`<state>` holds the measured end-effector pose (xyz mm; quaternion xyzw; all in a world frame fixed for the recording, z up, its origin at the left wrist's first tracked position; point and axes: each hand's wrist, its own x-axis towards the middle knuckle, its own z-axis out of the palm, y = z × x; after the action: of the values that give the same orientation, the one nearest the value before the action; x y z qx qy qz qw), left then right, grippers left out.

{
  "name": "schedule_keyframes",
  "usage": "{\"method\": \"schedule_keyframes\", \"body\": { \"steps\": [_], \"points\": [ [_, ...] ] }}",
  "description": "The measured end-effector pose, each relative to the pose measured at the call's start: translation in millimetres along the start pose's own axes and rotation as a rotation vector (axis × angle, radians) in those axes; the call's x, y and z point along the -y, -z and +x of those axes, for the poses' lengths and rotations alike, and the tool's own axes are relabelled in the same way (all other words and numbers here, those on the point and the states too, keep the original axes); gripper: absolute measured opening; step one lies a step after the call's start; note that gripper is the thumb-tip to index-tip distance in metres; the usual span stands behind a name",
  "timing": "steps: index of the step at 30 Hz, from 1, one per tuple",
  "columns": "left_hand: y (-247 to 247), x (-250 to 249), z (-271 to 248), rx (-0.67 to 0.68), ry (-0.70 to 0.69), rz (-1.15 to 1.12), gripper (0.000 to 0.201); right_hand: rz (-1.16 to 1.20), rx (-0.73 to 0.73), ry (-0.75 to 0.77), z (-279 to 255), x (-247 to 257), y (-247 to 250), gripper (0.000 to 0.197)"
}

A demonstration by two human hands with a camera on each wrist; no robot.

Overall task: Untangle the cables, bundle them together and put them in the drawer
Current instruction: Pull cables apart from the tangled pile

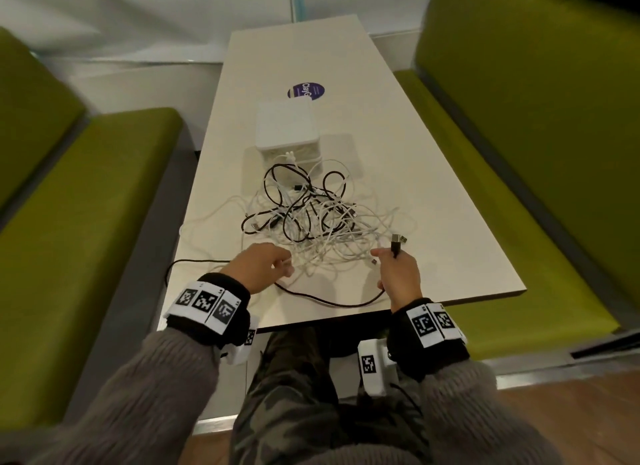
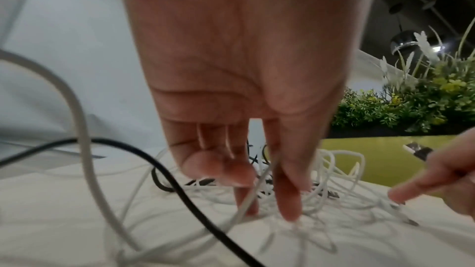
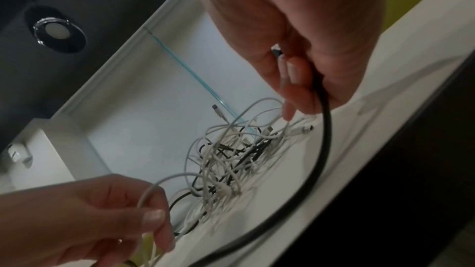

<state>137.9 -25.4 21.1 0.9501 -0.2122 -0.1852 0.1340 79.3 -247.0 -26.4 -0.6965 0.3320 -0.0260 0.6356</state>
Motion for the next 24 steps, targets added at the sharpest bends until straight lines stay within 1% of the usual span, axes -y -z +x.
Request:
{"method": "schedule_keyframes", "body": {
  "steps": [1, 3, 5, 7, 9, 11, 12, 14, 16, 19, 20, 22, 24],
  "points": [
    [4.1, -1.5, 3.0, -0.054, -0.010, -0.041, 0.019, -0.046, 0.000, 0.002, 2.7, -1.4, 0.0, 0.026],
    [20.4, -5.1, 7.9, -0.161, -0.008, -0.146, 0.019, -0.045, -0.003, 0.001, 5.4, -2.4, 1.1, 0.021],
    [44.5, -8.2, 9.5, -0.238, -0.039, -0.267, 0.021, 0.008, -0.003, 0.011, 5.0, -1.6, 0.2, 0.014],
    [70.6, -12.3, 9.0, -0.317, -0.109, -0.406, 0.021, 0.109, 0.018, 0.036, -1.1, 5.3, -2.4, 0.011],
    [95.5, -20.0, 8.3, -0.429, -0.181, -0.537, 0.022, 0.236, 0.088, 0.070, -12.3, 18.9, -7.0, 0.020],
    [117.5, -30.1, 8.3, -0.501, -0.238, -0.628, 0.024, 0.338, 0.180, 0.104, -23.9, 35.5, -11.2, 0.030],
    [124.8, -35.8, 8.3, -0.504, -0.264, -0.647, 0.024, 0.383, 0.224, 0.118, -28.7, 43.5, -12.9, 0.035],
    [127.0, -45.3, 8.3, -0.453, -0.298, -0.633, 0.024, 0.451, 0.302, 0.139, -37.7, 58.8, -16.0, 0.040],
    [112.6, -52.1, 7.2, -0.400, -0.303, -0.576, 0.025, 0.500, 0.352, 0.166, -45.9, 70.3, -19.5, 0.042],
    [79.2, -61.6, 6.0, -0.401, -0.292, -0.466, 0.026, 0.566, 0.392, 0.236, -55.8, 80.1, -24.7, 0.048],
    [68.5, -63.9, 5.9, -0.385, -0.285, -0.486, 0.025, 0.585, 0.389, 0.260, -57.2, 81.5, -26.2, 0.046],
    [48.7, -66.1, 5.1, -0.328, -0.270, -0.551, 0.025, 0.629, 0.346, 0.267, -56.1, 82.0, -26.6, 0.035],
    [31.7, -63.8, 4.2, -0.258, -0.289, -0.501, 0.027, 0.692, 0.301, 0.238, -50.9, 81.1, -23.3, 0.020]
  ]
}}
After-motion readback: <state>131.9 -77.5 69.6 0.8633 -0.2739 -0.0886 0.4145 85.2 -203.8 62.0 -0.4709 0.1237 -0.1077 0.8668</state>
